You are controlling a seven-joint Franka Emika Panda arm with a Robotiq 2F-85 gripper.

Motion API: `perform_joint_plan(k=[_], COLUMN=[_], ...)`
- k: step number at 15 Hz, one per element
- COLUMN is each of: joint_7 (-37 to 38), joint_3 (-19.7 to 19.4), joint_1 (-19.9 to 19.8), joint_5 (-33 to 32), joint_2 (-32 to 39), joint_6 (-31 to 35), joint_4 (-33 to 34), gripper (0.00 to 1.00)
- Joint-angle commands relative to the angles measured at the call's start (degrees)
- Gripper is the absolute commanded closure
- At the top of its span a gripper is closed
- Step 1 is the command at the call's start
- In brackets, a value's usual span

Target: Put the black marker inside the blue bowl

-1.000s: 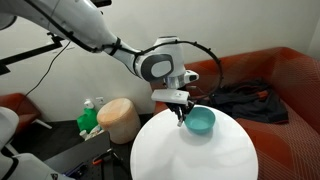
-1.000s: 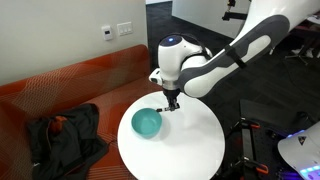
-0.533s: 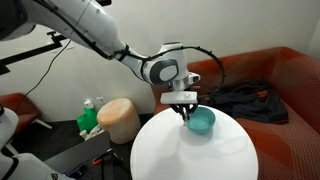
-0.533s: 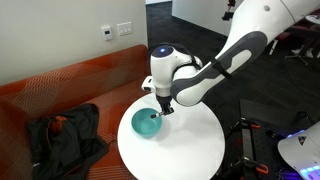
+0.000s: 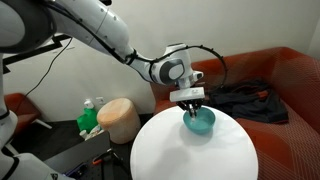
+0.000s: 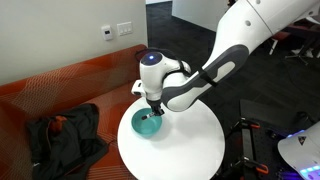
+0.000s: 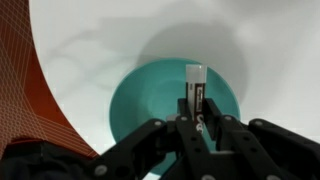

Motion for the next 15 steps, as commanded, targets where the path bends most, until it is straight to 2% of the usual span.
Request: perform_joint_plan(k=[1, 7, 8, 10, 15], joint_7=[0.5, -0.1, 0.3, 0.8, 2.7], joint_3=[-0.3, 0.0, -0.1, 0.0, -0.2], joint_1=[0.4, 0.3, 0.4, 0.5, 1.1], joint_5=[-1.0, -1.0, -1.0, -0.9, -1.4], joint_2=[3.7, 7.2, 7.4, 6.8, 0.0], joint_6=[-0.9, -1.0, -0.9, -0.6, 3.4], joint_4=[4.4, 6.7, 6.9, 6.3, -0.2], gripper=[0.95, 0.95, 0.55, 0.47, 0.1])
